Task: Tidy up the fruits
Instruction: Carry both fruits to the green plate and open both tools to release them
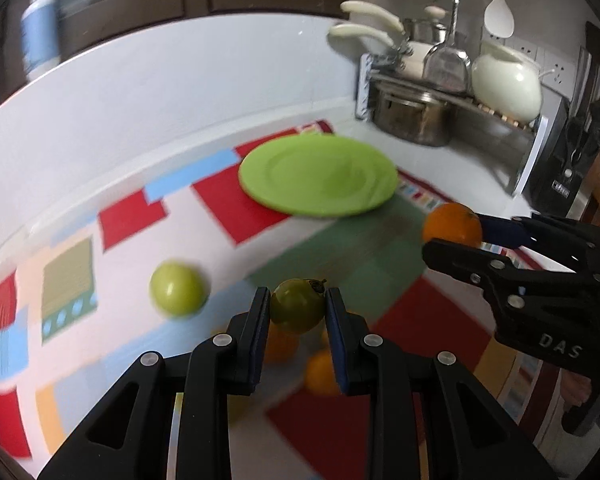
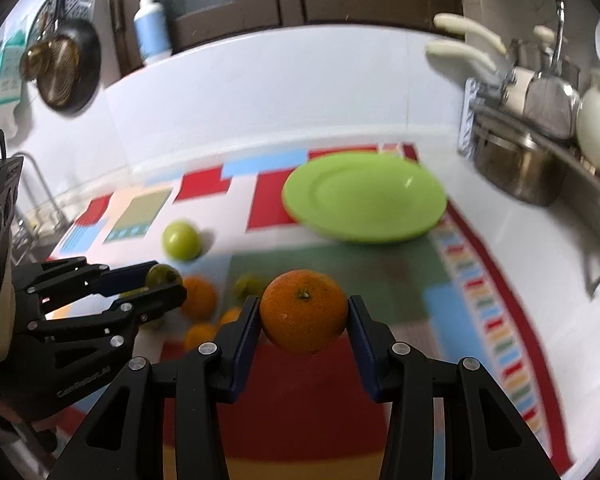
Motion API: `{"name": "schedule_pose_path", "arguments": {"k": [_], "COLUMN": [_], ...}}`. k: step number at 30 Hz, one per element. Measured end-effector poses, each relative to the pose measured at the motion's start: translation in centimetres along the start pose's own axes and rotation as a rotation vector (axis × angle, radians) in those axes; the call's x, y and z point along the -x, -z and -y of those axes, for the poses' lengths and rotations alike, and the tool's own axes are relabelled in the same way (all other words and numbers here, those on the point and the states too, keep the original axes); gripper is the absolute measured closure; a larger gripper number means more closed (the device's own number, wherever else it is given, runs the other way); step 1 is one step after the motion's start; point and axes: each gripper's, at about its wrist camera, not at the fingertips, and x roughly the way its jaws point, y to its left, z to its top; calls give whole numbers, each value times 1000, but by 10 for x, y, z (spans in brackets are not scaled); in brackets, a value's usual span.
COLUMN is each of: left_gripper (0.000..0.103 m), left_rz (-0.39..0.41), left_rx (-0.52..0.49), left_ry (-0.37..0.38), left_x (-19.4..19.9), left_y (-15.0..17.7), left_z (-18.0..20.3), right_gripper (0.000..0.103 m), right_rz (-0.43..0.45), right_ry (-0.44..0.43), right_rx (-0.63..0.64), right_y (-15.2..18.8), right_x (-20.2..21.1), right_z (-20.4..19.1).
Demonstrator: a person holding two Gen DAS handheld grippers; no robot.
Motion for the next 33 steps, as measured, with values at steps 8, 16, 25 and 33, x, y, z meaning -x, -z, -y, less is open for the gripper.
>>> {"name": "schedule_pose_path", "arguments": {"k": [8, 16, 25, 33], "left_gripper": [75, 75, 75, 58], "left_rz": [6, -87, -179, -164], "left_rx": [-55, -80, -107, -123], "left_ry": [46, 93, 119, 94], "left_x": [-41, -104, -158, -163], "left_y": [-61, -97, -108, -116], "left_z": [-3, -19, -22, -23], "right_gripper": [59, 59, 59, 52], "right_rz": [29, -30, -91, -103], "right_ry": [28, 25, 41, 43], "right_rx": [-8, -39, -31, -44], "right_y": [-50, -79, -81, -82], "right_x": [-31, -85, -134, -147], "right_z": [33, 57, 78, 83]}}
